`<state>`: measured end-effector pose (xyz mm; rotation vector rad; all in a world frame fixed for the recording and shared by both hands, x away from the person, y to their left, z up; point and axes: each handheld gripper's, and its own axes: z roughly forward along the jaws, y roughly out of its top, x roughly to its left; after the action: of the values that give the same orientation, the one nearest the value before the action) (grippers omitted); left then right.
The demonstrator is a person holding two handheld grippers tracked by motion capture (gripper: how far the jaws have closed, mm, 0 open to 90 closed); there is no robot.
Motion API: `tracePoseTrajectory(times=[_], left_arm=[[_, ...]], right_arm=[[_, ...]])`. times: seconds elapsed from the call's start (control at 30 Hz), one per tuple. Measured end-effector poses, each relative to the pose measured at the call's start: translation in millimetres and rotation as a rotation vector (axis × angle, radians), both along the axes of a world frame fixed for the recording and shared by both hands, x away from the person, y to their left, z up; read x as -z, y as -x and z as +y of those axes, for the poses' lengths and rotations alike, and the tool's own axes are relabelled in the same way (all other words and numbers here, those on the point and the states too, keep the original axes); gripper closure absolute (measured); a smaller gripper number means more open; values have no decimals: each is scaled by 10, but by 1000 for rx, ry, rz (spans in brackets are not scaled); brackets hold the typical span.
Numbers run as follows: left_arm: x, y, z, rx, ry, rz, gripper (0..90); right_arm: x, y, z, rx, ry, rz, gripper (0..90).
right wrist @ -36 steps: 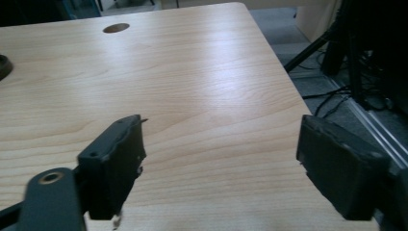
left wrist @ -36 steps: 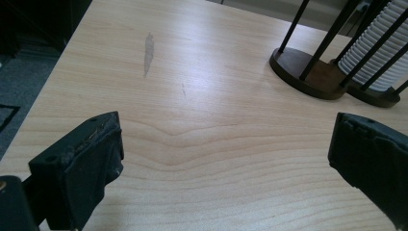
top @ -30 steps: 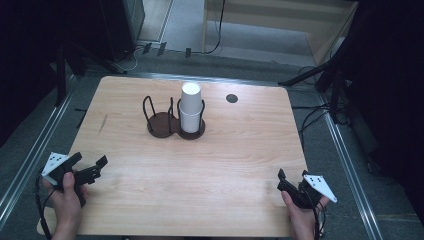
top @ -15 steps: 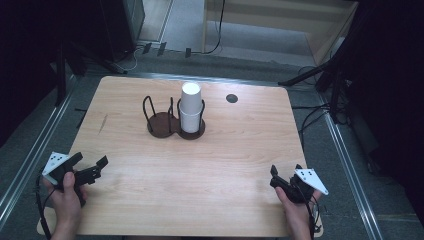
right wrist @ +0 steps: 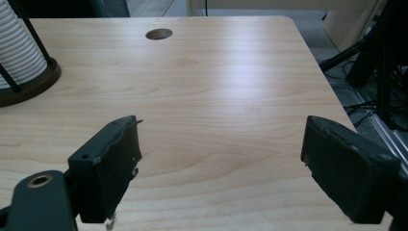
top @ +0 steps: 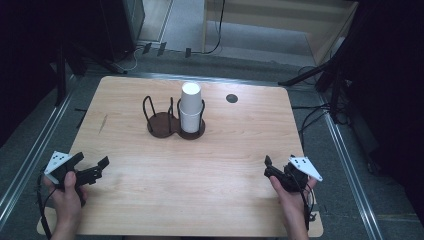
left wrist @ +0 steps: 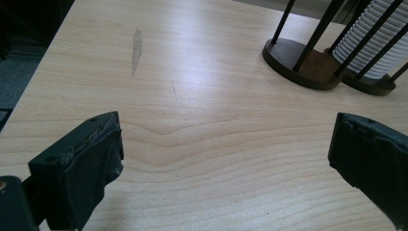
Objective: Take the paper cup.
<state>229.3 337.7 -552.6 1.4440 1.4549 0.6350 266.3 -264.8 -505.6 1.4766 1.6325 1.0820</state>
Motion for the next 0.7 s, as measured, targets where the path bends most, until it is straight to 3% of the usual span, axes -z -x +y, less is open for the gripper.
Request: tracePoseTrajectory(times=[0.43, 0.57, 0.7], left_arm=[[1, -8, 3, 5, 4, 1, 0], [1, -10, 3, 6, 4, 2, 0], [-3, -7, -18, -2, -20, 1, 0]], right_arm=[[-194, -151, 198, -32, 4, -15, 135], [-241, -215, 337, -63, 14, -18, 135], [-280, -257, 445, -74, 9, -26, 135]])
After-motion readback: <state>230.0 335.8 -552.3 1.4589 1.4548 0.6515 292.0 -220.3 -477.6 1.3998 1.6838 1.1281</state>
